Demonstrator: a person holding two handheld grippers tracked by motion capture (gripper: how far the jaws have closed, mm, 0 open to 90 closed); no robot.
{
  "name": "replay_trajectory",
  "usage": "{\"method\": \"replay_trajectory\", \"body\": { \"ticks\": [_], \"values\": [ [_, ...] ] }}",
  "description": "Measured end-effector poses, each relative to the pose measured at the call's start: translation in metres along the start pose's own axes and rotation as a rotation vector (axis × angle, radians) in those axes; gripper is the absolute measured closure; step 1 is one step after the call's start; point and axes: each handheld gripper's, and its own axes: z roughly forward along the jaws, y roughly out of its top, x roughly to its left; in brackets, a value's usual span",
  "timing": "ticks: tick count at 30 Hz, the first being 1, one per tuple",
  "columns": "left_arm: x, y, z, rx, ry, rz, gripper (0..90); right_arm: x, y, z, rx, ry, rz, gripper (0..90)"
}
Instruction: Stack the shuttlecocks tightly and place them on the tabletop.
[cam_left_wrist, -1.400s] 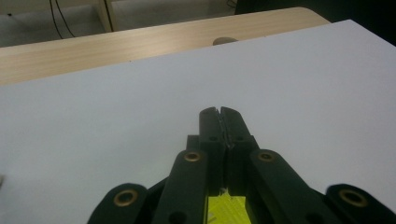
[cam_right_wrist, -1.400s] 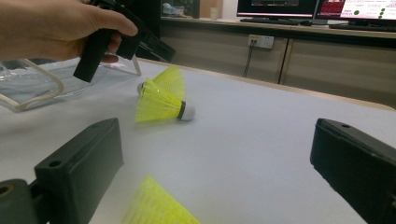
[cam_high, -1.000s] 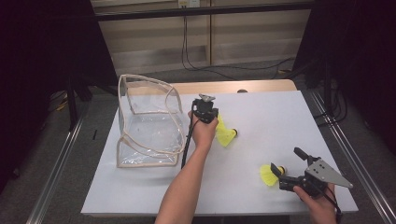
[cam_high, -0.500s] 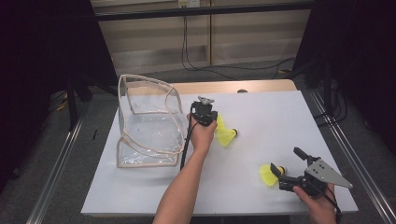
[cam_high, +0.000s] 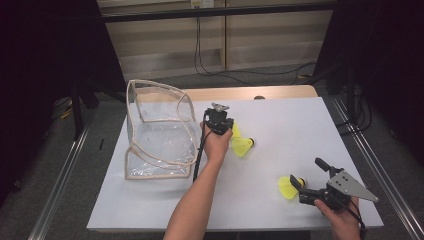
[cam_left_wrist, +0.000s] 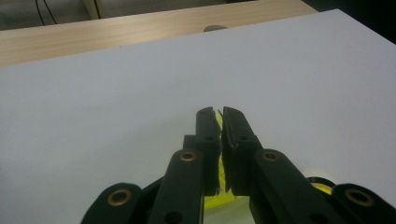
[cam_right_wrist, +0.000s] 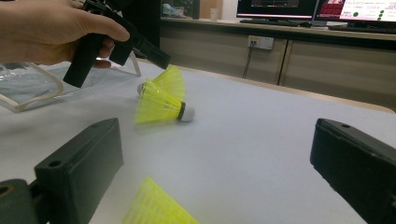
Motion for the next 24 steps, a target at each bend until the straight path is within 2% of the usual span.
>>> {"method": "replay_trajectory", "body": {
  "ticks": [7, 14, 24],
  "values": [
    [-0.001, 0.002, -0.006, -0.014, -0.006, -0.010, 79.8, 0.000, 0.000, 0.000, 0.000, 0.004, -0.005, 2.0],
    [-0.003, 0.002, -0.016, -0.035, -0.010, -0.030, 67.4, 0.000, 0.000, 0.000, 0.002, 0.002, -0.008, 2.0],
    [-0.012, 0.005, -0.031, -0.055, -0.045, -0.038, 52.7, 0.001, 0.000, 0.000, 0.002, 0.001, -0.005, 2.0]
  ]
}}
